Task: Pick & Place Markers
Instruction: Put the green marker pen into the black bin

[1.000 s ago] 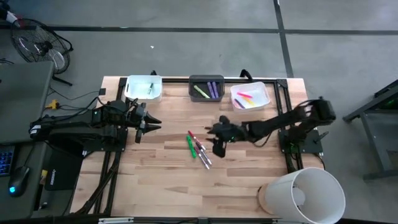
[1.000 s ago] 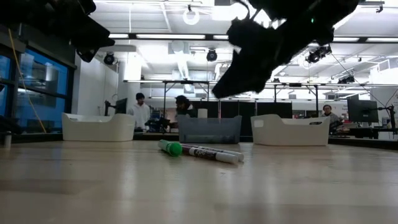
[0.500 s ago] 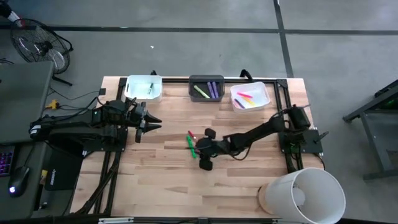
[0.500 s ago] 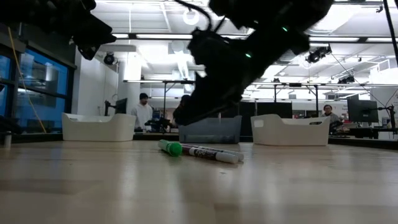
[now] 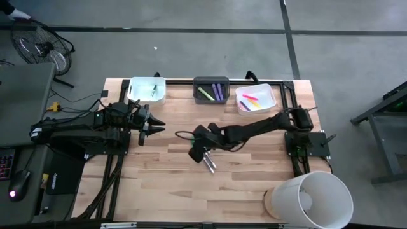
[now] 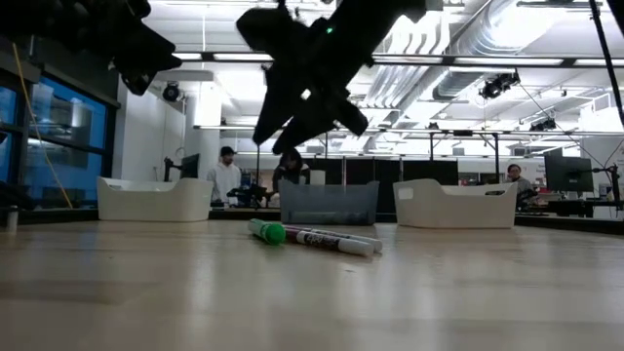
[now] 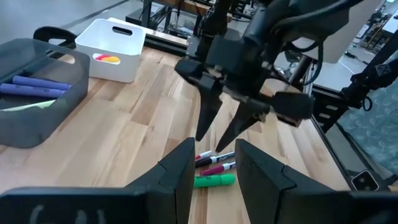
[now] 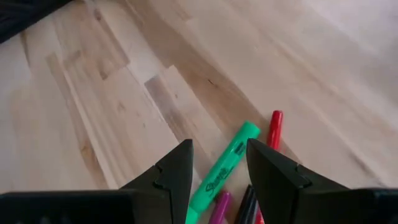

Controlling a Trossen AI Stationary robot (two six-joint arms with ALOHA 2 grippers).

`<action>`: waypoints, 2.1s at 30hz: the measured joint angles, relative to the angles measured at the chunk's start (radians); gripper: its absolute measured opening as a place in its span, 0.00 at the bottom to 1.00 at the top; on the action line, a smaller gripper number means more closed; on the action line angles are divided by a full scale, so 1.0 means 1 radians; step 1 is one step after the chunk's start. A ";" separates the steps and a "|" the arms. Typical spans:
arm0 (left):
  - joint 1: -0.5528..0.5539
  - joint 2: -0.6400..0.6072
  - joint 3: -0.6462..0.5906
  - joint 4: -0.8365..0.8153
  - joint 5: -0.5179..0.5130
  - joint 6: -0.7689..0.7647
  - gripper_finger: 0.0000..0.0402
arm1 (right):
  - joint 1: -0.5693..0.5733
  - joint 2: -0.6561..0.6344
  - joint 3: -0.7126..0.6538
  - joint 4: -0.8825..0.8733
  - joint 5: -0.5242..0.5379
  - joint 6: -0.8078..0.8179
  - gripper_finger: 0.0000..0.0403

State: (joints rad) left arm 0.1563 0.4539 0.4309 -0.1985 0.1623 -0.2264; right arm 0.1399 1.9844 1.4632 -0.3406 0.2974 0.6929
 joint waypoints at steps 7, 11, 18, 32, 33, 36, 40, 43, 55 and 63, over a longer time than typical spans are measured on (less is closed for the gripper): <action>0.000 0.000 0.000 -0.021 -0.004 0.011 0.28 | -0.032 0.135 0.101 -0.132 -0.133 0.084 0.35; 0.000 0.002 0.000 -0.022 -0.008 0.012 0.28 | -0.045 0.181 0.169 -0.235 -0.122 0.089 0.35; 0.000 0.002 0.000 -0.051 -0.007 0.011 0.28 | -0.054 0.216 0.208 -0.219 -0.126 0.118 0.35; 0.000 0.002 0.000 -0.097 -0.024 0.014 0.28 | -0.051 0.248 0.202 -0.219 -0.121 0.190 0.35; 0.000 0.002 0.000 -0.097 -0.024 0.014 0.28 | -0.050 0.252 0.202 -0.217 -0.127 0.190 0.35; 0.000 0.002 0.000 -0.097 -0.024 0.015 0.28 | -0.046 0.267 0.203 -0.215 -0.139 0.181 0.35; 0.000 0.002 0.000 -0.097 -0.027 0.015 0.28 | -0.037 0.281 0.206 -0.225 -0.135 0.141 0.34; 0.000 0.002 0.000 -0.097 -0.027 0.015 0.28 | -0.030 0.286 0.206 -0.242 -0.124 0.103 0.33; 0.000 0.002 0.000 -0.099 -0.026 0.013 0.28 | 0.006 0.292 0.205 -0.248 -0.052 -0.171 0.18; 0.000 0.002 0.000 -0.110 -0.026 0.012 0.28 | 0.010 0.287 0.202 -0.222 -0.055 -0.204 0.18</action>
State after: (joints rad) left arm 0.1562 0.4557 0.4305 -0.3085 0.1361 -0.2146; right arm 0.1497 2.2710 1.6650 -0.5631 0.2420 0.4889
